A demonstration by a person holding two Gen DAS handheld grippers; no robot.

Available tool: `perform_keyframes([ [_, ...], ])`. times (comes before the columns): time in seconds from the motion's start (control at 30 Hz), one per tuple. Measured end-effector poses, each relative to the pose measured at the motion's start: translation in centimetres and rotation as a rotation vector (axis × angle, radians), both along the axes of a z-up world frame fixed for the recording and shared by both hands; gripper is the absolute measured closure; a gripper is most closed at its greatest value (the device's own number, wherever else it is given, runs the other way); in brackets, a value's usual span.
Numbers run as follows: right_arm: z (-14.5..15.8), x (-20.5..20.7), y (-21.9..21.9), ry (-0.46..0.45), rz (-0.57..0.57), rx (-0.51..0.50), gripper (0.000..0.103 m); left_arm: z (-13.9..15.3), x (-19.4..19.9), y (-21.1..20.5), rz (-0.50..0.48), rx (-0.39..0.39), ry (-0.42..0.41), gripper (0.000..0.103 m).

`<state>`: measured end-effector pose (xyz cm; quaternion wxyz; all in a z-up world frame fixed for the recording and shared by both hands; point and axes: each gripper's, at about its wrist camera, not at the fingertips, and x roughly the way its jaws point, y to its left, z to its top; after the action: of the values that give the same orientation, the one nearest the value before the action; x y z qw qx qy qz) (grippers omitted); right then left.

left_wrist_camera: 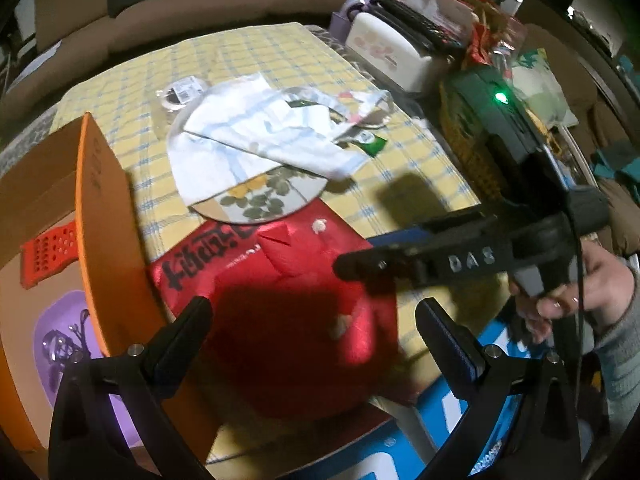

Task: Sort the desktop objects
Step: 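Grasp the edge of the shiny red bag with the right tool and lift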

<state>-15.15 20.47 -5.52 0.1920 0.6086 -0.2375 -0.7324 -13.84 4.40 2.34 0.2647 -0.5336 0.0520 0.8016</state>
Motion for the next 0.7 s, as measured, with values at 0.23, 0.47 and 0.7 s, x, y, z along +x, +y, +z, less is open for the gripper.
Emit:
perform_keyframes([
  [0.23,0.1,-0.1,0.9,0.012,-0.011,-0.177,0.079,0.1,0.2,0.0,-0.018,0.022,-0.009,0.000],
  [0.47,2.6,0.5,1.7,0.058,-0.061,-0.317,0.080,-0.5,1.3,1.6,-0.093,-0.073,0.050,0.000],
  [0.7,3.7,0.5,2.4,0.079,-0.089,-0.374,0.080,-1.5,2.3,5.3,-0.168,-0.335,0.199,0.012],
])
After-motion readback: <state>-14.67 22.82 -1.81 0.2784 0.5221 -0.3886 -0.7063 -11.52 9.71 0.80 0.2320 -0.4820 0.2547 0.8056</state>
